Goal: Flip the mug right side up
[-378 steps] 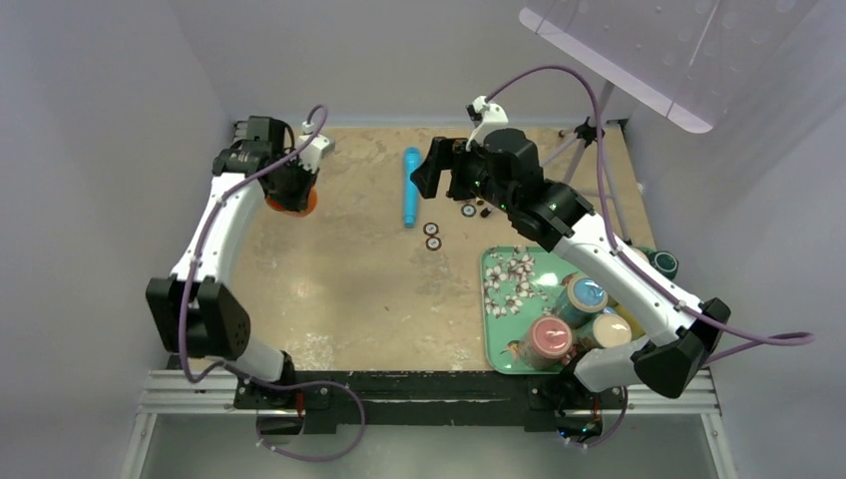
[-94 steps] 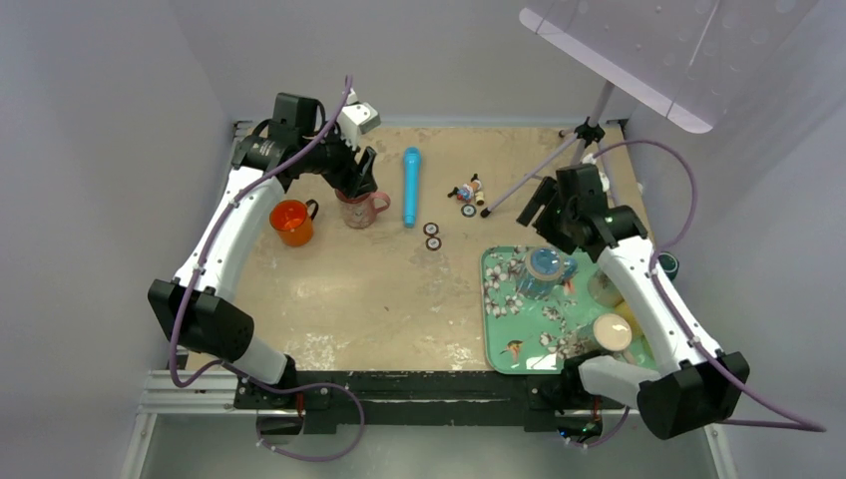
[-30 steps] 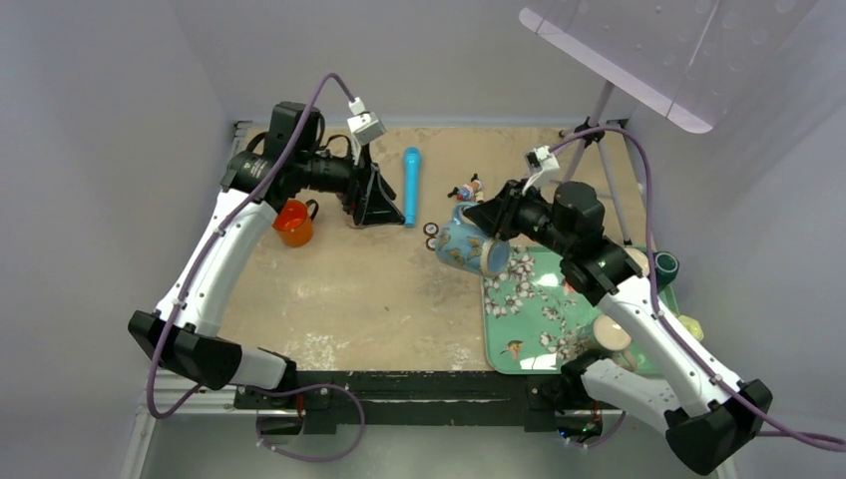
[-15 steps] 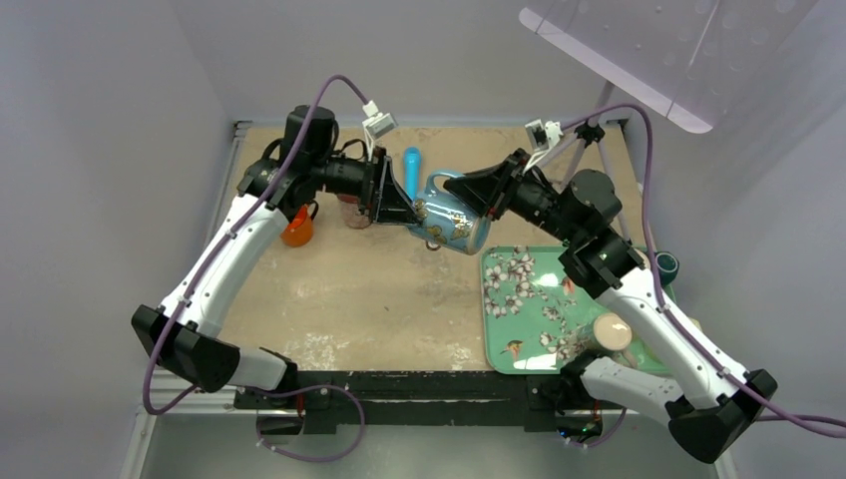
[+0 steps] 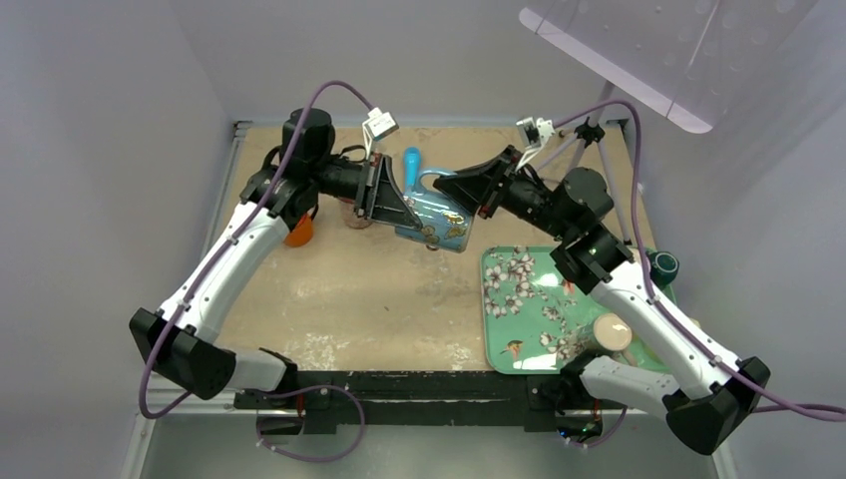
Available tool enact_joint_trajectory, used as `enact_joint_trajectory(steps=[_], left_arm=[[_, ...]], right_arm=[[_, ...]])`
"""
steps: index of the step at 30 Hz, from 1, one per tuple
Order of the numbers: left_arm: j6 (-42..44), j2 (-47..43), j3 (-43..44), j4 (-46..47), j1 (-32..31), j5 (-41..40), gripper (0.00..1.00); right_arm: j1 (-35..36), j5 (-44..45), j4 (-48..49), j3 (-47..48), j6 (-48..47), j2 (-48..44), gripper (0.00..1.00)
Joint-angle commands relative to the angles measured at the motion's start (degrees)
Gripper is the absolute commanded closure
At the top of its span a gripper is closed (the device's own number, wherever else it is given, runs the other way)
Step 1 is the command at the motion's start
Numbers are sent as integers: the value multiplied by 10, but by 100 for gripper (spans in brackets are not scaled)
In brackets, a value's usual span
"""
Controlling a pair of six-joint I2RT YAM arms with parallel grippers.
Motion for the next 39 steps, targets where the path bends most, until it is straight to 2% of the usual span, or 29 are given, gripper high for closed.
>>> enact_joint_trajectory(steps=[1, 2, 3, 7, 10, 12, 15, 19, 23, 29, 32, 35, 36, 39], left_arm=[[215, -1, 66, -188, 7, -134, 100], [301, 2, 85, -261, 7, -192, 100], [364, 3, 94, -310, 6, -243, 100], [577, -11, 80, -430, 7, -445, 100], [670, -26, 32, -462, 19, -586, 100], [701, -29, -7, -468, 54, -644, 100], [729, -29, -62, -453, 137, -656, 100], [769, -42, -150, -381, 174, -726, 100], [761, -34, -196, -340, 219, -714, 100], [755, -9, -233, -286, 241, -706, 100], [744, -2, -240, -279, 241, -696, 100], [723, 2, -244, -279, 241, -679, 74], [719, 2, -245, -281, 241, -674, 68], [709, -1, -239, -294, 241, -668, 60]], right_arm=[[5, 128, -91, 36, 15, 10, 49], [5, 169, -137, 39, 16, 10, 21], [5, 207, -180, 43, 17, 11, 13], [6, 302, -304, 45, 16, 11, 10], [5, 392, -367, 37, 38, 2, 10], [5, 437, -410, 33, 52, -2, 10], [4, 475, -455, 20, 75, -9, 8], [-7, 530, -529, 10, 135, -5, 6], [-46, 546, -585, 15, 155, 11, 8], [-98, 543, -592, 5, 148, -8, 7], [-114, 565, -607, -3, 161, -16, 1], [-155, 560, -612, -23, 168, -24, 1], [-177, 552, -613, -30, 169, -27, 1], [-253, 541, -620, -41, 175, -32, 1]])
